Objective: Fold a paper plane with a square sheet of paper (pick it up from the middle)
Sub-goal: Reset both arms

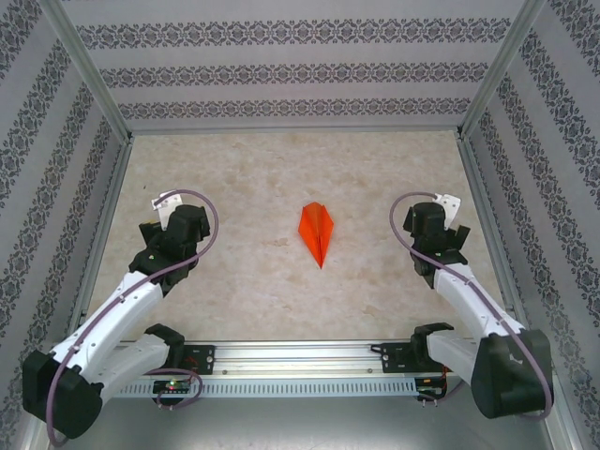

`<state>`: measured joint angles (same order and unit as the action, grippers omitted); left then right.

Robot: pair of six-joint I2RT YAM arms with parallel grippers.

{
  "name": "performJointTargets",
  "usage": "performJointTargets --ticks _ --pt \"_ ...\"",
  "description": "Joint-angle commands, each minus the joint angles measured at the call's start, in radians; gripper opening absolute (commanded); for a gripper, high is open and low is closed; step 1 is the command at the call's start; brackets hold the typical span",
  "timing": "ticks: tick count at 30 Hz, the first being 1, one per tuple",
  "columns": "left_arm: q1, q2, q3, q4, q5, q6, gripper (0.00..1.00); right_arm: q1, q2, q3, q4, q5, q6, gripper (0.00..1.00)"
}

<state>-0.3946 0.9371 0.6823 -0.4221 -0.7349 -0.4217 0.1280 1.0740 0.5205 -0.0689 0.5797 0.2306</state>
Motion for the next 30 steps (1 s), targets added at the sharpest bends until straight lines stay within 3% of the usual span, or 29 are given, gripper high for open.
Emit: performJointTargets --ticks 1,4,5,9,13,14,16,19,21,23,30 --pt "0.060 0.000 -0.049 0.128 -0.003 0.076 1.00 -0.008 0.103 -0.032 0.277 -0.127 -0.154 0.98" --pt "0.108 0.008 -0.067 0.160 0.019 0.064 1.00 -0.011 0.242 -0.004 0.359 -0.096 -0.155 0.98" --pt "0.112 0.008 -0.071 0.167 -0.002 0.063 1.00 -0.017 0.262 0.025 0.335 -0.125 -0.167 0.98" --pt "0.122 -0.003 -0.145 0.305 -0.084 0.138 1.00 -0.050 0.319 -0.017 0.608 -0.304 -0.243 0.98" --pt "0.143 0.022 -0.195 0.447 -0.024 0.222 1.00 -0.103 0.390 -0.072 0.806 -0.384 -0.234 0.98" --pt "0.147 0.039 -0.207 0.489 -0.005 0.247 1.00 -0.143 0.387 -0.095 0.821 -0.477 -0.217 0.98" --pt "0.148 0.071 -0.230 0.577 0.033 0.300 1.00 -0.147 0.467 -0.170 1.085 -0.515 -0.217 0.98" --pt "0.160 0.132 -0.274 0.733 0.092 0.350 1.00 -0.143 0.417 -0.122 0.897 -0.470 -0.218 0.98" --pt "0.176 0.183 -0.296 0.835 0.159 0.397 1.00 -0.125 0.445 -0.150 1.011 -0.430 -0.225 0.98" --pt "0.201 0.247 -0.318 0.951 0.213 0.408 1.00 -0.124 0.416 -0.129 0.921 -0.437 -0.226 0.98" --pt "0.268 0.478 -0.284 1.155 0.404 0.418 1.00 -0.130 0.421 -0.130 0.933 -0.450 -0.225 0.98"
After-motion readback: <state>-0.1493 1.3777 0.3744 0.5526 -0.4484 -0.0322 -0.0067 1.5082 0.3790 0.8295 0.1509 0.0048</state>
